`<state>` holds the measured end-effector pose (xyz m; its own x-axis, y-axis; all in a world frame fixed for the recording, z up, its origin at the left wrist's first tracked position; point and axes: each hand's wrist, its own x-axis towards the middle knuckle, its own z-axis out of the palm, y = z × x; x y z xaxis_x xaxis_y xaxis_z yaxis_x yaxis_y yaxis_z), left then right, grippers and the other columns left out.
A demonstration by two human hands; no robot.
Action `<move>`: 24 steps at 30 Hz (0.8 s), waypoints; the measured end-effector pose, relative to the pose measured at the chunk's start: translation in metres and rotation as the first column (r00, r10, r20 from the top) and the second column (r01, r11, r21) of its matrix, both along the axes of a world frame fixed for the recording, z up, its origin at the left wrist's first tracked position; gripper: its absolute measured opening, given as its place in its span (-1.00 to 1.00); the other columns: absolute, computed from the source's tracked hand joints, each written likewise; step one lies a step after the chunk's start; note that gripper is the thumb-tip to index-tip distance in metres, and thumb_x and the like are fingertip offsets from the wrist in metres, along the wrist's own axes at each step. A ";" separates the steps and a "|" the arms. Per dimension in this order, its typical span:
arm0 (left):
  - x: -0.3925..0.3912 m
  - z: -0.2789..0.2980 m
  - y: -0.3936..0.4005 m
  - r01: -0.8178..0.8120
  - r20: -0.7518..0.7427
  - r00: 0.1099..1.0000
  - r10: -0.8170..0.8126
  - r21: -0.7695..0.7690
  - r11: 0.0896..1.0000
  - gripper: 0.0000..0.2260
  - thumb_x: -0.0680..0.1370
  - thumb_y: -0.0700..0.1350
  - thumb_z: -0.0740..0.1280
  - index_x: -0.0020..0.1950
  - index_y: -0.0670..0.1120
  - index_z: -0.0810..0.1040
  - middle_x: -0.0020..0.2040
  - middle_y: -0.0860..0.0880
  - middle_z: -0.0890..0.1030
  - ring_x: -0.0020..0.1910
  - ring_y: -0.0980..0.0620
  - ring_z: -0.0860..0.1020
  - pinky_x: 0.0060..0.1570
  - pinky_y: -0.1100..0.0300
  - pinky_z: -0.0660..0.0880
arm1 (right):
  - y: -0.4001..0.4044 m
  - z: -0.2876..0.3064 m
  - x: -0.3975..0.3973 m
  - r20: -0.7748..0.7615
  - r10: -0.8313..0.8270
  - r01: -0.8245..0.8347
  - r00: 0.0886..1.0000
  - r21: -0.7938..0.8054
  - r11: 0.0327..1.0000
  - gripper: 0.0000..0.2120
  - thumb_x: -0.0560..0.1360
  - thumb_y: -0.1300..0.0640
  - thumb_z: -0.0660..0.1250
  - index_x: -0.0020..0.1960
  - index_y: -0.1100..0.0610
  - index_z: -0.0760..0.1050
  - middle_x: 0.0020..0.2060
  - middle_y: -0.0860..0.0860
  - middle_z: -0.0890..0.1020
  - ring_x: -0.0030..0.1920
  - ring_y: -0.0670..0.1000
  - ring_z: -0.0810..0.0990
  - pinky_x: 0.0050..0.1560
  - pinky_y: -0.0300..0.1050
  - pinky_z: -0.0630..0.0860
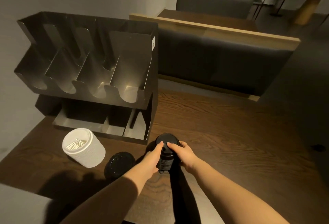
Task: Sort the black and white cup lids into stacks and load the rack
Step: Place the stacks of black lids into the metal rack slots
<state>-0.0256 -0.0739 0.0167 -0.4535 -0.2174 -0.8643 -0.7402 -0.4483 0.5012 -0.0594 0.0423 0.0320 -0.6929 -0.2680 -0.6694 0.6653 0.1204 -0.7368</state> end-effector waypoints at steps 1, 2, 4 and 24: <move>0.000 -0.001 0.000 0.009 0.003 1.000 -0.009 0.001 1.000 -0.19 0.46 0.25 0.35 0.55 -0.10 0.11 0.49 -0.16 0.29 0.42 -0.20 0.32 0.35 -0.08 0.31 | 0.000 0.000 0.000 -0.007 0.000 0.000 1.000 0.010 1.000 -0.51 0.51 0.07 0.38 0.35 0.19 0.31 0.09 0.09 0.53 -0.16 -0.09 0.53 -0.36 -0.26 0.39; -0.001 -0.002 0.000 0.021 0.007 1.000 -0.021 -0.010 1.000 -0.22 0.49 0.23 0.34 0.55 -0.11 0.13 0.48 -0.17 0.31 0.41 -0.20 0.34 0.35 -0.07 0.33 | 0.001 -0.002 -0.001 -0.011 -0.001 0.001 1.000 0.011 1.000 -0.51 0.51 0.07 0.38 0.35 0.19 0.30 0.07 0.09 0.53 -0.17 -0.09 0.53 -0.36 -0.25 0.38; -0.001 -0.004 0.001 0.072 0.038 0.997 -0.071 -0.040 0.997 -0.23 0.49 0.25 0.32 0.54 -0.12 0.15 0.47 -0.16 0.33 0.39 -0.19 0.36 0.36 -0.06 0.35 | 0.004 -0.009 0.000 0.008 -0.010 0.010 1.000 0.009 1.000 -0.51 0.52 0.07 0.37 0.34 0.19 0.29 0.02 0.07 0.53 -0.16 -0.07 0.53 -0.33 -0.21 0.39; 0.028 0.007 -0.017 0.089 -0.053 0.996 -0.078 0.257 0.962 0.02 0.07 0.12 0.65 0.45 -0.09 0.34 0.37 -0.14 0.46 0.33 -0.14 0.44 0.36 -0.03 0.35 | 0.001 -0.036 0.008 0.143 -0.045 0.047 0.989 -0.010 0.999 -0.23 0.22 0.09 0.57 0.32 0.32 0.37 0.12 0.27 0.61 0.09 0.20 0.62 -0.12 -0.04 0.57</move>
<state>0.0026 -0.0907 0.0241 -0.4974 0.0520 -0.8659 -0.7616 -0.5041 0.4072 -0.0517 0.0429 -0.0045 -0.6021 -0.2477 -0.7590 0.7685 0.0780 -0.6351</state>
